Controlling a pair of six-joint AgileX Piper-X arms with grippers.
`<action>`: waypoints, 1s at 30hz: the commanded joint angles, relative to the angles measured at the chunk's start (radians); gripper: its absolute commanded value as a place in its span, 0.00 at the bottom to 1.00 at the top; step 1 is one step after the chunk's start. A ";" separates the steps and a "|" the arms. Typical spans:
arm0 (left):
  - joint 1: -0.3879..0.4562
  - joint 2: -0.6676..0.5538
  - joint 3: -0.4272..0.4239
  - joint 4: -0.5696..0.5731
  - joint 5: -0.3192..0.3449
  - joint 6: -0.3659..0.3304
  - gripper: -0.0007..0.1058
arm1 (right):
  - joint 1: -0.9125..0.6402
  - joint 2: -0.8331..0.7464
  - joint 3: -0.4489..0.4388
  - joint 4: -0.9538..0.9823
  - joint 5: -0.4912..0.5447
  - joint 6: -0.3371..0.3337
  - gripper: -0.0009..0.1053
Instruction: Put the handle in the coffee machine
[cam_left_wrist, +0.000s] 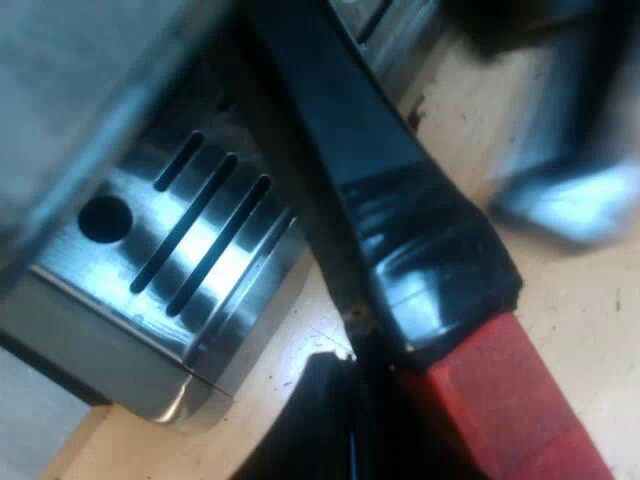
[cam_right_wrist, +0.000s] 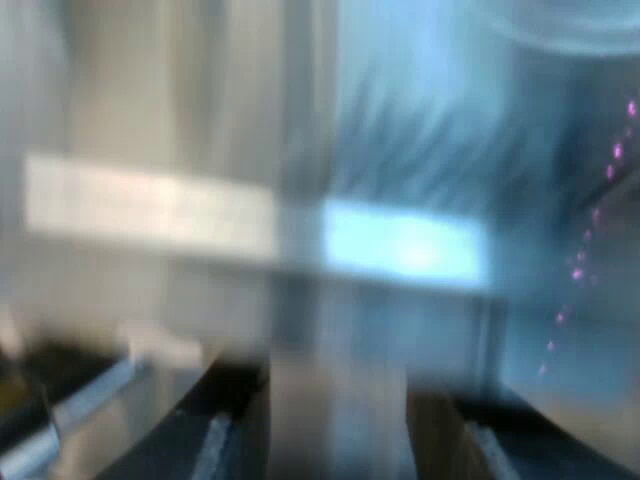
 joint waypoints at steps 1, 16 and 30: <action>-0.020 -0.025 -0.007 -0.025 0.103 -0.053 0.01 | -0.001 -0.074 0.031 0.085 -0.052 0.056 0.36; -0.020 -0.027 -0.007 -0.069 0.117 -0.137 0.01 | -0.001 -0.442 0.107 0.722 -0.466 0.262 0.56; -0.020 -0.105 0.053 -0.122 0.117 -0.228 0.01 | -0.001 -0.697 0.107 0.898 -0.571 0.262 0.66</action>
